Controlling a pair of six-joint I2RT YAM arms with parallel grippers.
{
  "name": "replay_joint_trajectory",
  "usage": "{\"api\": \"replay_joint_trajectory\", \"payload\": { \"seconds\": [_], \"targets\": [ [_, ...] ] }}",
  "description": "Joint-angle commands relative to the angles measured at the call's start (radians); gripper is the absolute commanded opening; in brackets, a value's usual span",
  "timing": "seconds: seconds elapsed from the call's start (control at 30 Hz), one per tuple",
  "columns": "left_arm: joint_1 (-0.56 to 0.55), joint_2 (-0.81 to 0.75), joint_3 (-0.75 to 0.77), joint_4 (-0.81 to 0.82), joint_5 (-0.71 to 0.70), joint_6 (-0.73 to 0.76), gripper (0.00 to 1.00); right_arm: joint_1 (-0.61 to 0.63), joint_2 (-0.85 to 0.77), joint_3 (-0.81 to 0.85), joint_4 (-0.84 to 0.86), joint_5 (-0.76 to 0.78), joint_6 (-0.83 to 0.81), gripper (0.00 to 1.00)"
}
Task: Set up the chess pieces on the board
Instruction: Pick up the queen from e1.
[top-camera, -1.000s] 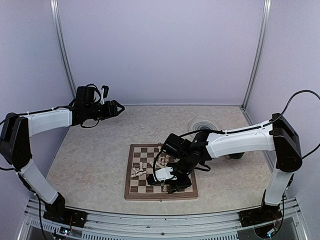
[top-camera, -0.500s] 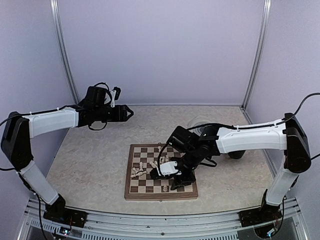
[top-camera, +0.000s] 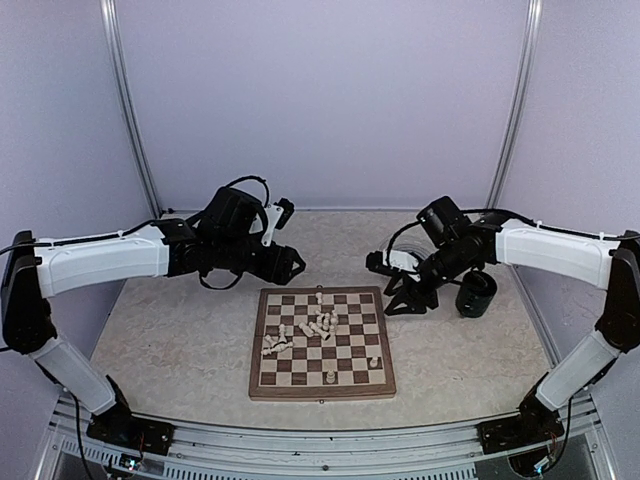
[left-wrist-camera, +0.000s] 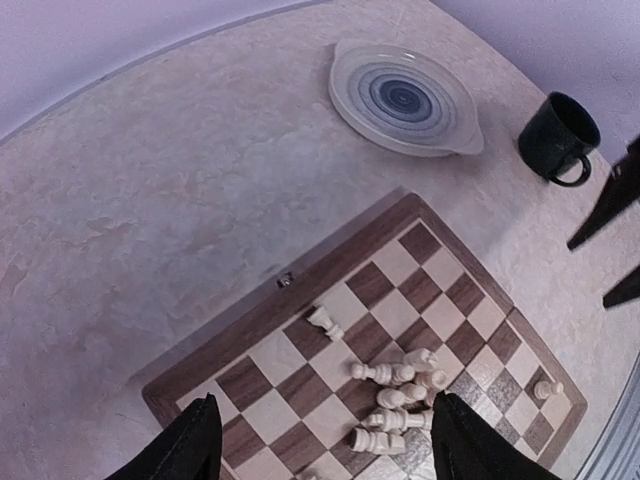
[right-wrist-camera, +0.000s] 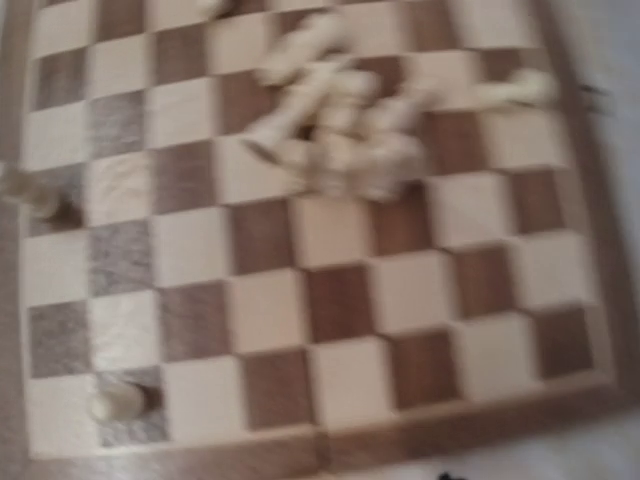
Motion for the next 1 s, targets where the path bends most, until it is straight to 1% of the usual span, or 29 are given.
{"api": "replay_joint_trajectory", "payload": {
  "seconds": [0.0, 0.07, 0.13, 0.27, 0.37, 0.47, 0.57, 0.63, 0.8, 0.97],
  "targets": [
    [-0.113, -0.05, -0.03, -0.065, -0.009, 0.046, 0.71, -0.093, -0.086, -0.035, 0.056, -0.065, 0.034, 0.49],
    [-0.167, -0.038, -0.019, -0.098, -0.006, 0.063, 0.71, -0.139, -0.104, -0.059, 0.092, -0.067, 0.06, 0.49],
    [-0.206, -0.02, 0.002, -0.134, 0.044, 0.078, 0.71, -0.185, -0.118, -0.091, 0.131, -0.069, 0.085, 0.49],
    [-0.261, 0.041, 0.055, -0.198, 0.076, 0.094, 0.69, -0.276, -0.137, -0.152, 0.199, -0.086, 0.119, 0.49],
    [-0.296, 0.066, 0.079, -0.21, 0.096, 0.113, 0.69, -0.319, -0.157, -0.194, 0.24, -0.109, 0.136, 0.49],
    [-0.301, 0.105, 0.121, -0.227, 0.135, 0.137, 0.69, -0.331, -0.189, -0.239, 0.275, -0.101, 0.135, 0.49],
    [-0.305, 0.179, 0.192, -0.3, 0.211, 0.167, 0.67, -0.337, -0.22, -0.275, 0.289, -0.093, 0.133, 0.49],
    [-0.32, 0.22, 0.218, -0.327, 0.229, 0.181, 0.66, -0.342, -0.236, -0.292, 0.294, -0.093, 0.133, 0.49],
    [-0.367, 0.252, 0.227, -0.342, 0.196, 0.17, 0.66, -0.356, -0.256, -0.328, 0.315, -0.093, 0.143, 0.49],
    [-0.404, 0.226, 0.175, -0.294, 0.154, 0.134, 0.66, -0.369, -0.232, -0.31, 0.314, -0.125, 0.148, 0.49]
  ]
}}
